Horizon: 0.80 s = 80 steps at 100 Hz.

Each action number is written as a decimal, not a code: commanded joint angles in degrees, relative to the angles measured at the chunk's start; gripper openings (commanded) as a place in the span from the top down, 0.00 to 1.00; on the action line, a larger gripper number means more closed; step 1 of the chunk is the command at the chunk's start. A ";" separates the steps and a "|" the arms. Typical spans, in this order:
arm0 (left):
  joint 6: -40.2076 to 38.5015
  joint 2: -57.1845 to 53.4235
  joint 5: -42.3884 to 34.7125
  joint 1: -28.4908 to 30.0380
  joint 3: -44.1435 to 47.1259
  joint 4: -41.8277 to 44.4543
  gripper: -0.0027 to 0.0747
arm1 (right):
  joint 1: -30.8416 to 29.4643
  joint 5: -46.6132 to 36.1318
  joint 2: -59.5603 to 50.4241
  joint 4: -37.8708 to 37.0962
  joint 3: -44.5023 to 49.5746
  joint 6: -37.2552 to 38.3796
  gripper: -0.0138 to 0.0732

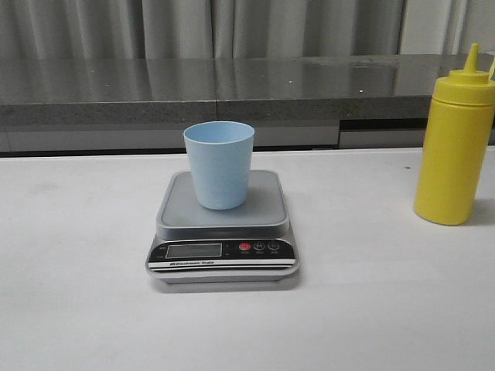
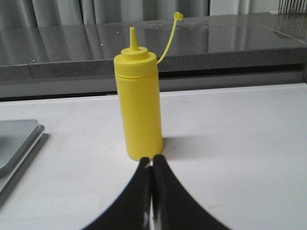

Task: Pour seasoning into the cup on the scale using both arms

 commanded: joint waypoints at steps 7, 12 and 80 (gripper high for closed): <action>-0.43 -0.91 -4.22 0.10 -1.25 -0.89 0.99 | -0.26 -6.25 -0.46 0.00 -1.68 -0.26 0.92; -0.43 -0.91 -4.33 0.10 -1.25 -0.89 0.99 | -0.26 -4.48 0.61 0.00 -2.66 -0.26 0.92; -0.43 -0.91 -4.33 0.10 -1.25 -0.89 0.99 | -0.21 -10.66 41.37 1.91 -19.27 0.40 0.64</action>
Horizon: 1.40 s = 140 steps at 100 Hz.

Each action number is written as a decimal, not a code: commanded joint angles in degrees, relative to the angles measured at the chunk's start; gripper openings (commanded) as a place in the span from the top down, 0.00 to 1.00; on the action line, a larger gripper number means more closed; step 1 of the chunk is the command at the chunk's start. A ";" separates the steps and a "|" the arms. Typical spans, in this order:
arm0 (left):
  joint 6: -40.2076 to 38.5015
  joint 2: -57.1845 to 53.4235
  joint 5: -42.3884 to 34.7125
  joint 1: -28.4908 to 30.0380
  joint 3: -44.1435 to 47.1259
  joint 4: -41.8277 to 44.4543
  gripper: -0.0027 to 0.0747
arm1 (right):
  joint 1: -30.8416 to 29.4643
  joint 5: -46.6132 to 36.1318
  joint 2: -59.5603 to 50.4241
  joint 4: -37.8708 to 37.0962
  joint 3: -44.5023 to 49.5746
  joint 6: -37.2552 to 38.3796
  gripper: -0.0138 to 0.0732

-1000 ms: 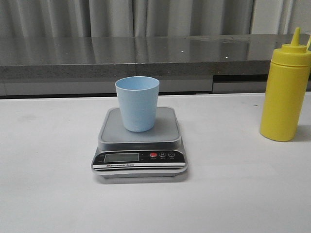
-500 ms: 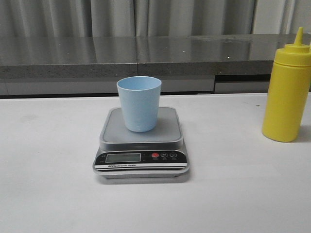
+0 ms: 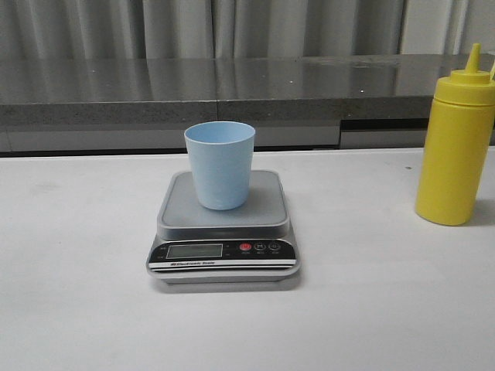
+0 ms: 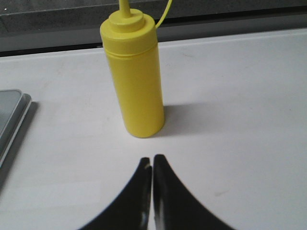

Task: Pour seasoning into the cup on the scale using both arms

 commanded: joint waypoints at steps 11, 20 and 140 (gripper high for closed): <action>-0.30 -0.79 -4.41 0.10 -1.39 -0.89 0.99 | -0.21 -16.22 9.54 0.25 -2.85 0.10 0.31; -0.30 -0.79 -4.41 0.10 -1.39 -0.89 0.99 | -0.21 -22.42 13.97 0.25 -2.85 0.10 0.13; -0.30 -0.79 -4.41 0.10 -1.39 -0.89 0.99 | 1.29 -50.36 60.70 -11.59 -20.09 7.67 0.09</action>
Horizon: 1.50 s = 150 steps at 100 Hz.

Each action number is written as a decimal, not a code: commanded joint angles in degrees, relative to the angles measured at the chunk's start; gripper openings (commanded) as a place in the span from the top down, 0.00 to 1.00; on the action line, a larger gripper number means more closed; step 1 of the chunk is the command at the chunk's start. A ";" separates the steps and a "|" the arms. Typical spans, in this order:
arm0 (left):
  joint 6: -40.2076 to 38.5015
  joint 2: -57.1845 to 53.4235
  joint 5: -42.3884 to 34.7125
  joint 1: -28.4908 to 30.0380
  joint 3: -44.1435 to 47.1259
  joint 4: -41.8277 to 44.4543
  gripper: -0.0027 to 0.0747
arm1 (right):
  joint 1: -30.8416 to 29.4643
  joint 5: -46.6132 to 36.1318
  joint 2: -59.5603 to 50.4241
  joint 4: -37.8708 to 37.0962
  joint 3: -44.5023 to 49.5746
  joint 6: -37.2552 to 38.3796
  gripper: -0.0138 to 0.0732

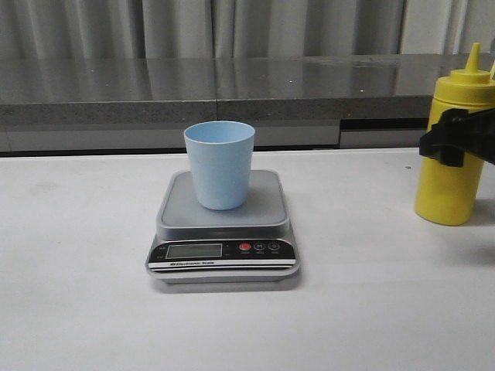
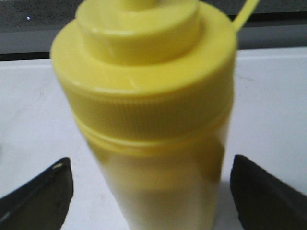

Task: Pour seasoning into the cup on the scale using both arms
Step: 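Close the right gripper around the yellow bottle body, then lift the yellow bottle with the right gripper and tilt it toward the cup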

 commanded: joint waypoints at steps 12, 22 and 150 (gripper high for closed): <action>-0.30 -0.79 -4.41 0.10 -1.39 -0.89 0.99 | 0.32 -5.83 2.61 -0.49 -4.50 0.14 0.09; -0.30 -0.79 -4.41 0.10 -1.39 -0.89 0.99 | 0.32 -6.56 3.23 -0.01 -4.83 0.14 0.09; -0.30 -0.79 -4.41 0.10 -1.39 -0.89 0.99 | 9.60 62.61 -15.40 -13.16 -30.83 -0.95 0.57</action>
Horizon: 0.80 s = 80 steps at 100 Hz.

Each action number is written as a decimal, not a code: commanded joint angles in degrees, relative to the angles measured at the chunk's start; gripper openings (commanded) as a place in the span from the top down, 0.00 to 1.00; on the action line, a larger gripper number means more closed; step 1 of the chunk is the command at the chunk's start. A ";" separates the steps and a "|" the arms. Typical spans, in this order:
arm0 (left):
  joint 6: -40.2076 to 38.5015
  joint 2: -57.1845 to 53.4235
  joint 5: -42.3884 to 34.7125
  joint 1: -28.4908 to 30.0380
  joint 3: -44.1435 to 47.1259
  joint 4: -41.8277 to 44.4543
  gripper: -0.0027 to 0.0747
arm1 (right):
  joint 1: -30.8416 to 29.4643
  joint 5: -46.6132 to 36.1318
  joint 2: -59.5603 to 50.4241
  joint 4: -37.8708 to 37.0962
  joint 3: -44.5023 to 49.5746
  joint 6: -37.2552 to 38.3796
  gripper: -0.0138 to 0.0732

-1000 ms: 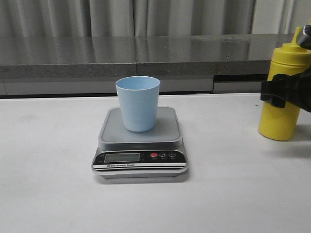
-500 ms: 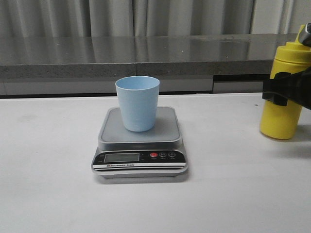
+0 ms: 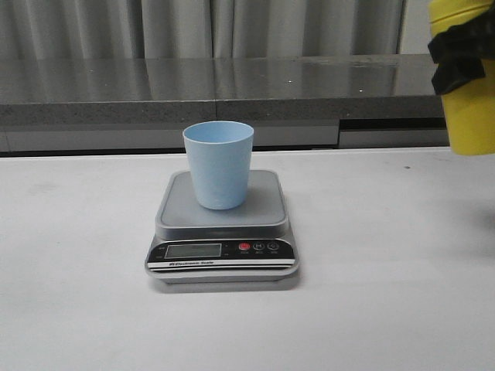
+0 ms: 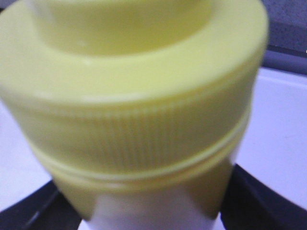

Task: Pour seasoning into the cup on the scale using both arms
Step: 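Lift the yellow bottle with the right gripper and tilt it toward the cup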

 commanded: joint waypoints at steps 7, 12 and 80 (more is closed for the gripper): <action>-0.30 -0.79 -4.41 0.10 -1.39 -0.89 0.99 | 6.23 11.98 -2.45 -3.00 -9.51 -3.20 0.57; -0.30 -0.79 -4.41 0.10 -1.39 -0.89 0.99 | 8.24 15.08 -2.39 -3.00 -11.42 -4.81 0.57; -0.30 -0.79 -4.41 0.10 -1.39 -0.89 0.99 | 25.62 34.39 8.82 -23.47 -20.99 -17.29 0.57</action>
